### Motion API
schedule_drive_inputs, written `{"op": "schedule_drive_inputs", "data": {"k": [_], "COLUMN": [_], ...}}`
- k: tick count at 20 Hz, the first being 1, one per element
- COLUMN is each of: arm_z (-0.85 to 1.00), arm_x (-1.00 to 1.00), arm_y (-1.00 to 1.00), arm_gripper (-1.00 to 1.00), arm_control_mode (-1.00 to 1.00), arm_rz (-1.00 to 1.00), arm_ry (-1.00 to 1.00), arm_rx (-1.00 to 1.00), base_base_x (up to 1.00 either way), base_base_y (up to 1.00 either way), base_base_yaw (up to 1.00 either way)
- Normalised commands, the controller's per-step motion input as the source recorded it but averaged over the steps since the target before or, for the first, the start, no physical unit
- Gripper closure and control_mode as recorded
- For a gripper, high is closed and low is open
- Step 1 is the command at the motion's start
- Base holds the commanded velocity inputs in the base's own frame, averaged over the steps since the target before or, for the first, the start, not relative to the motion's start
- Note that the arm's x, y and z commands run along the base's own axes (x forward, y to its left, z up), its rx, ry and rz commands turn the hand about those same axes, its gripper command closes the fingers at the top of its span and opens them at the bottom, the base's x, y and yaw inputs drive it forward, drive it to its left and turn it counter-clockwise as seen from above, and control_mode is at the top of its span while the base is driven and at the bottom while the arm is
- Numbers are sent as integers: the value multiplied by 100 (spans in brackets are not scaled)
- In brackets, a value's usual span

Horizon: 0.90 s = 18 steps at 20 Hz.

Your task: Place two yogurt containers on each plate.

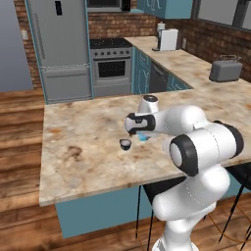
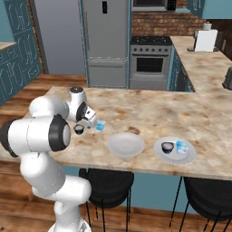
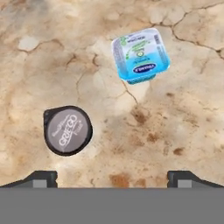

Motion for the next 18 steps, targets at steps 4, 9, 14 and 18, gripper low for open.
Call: {"op": "schedule_drive_inputs", "data": {"k": [4,9,14,18], "arm_z": [-3,-8,-45,-32], "arm_x": [16,22,34,32], "arm_y": [44,33,15,11], "arm_gripper": [-100,-100,-100,-100], "arm_control_mode": [-100,-100,-100,-100], "arm_rz": [4,3,3,2], "arm_ry": [0,9,3,0], "arm_rx": [-3,1,-1,0], "base_base_x": [0,0,0,0], "base_base_y": [0,0,0,0], "base_base_yaw": [0,0,0,0]}}
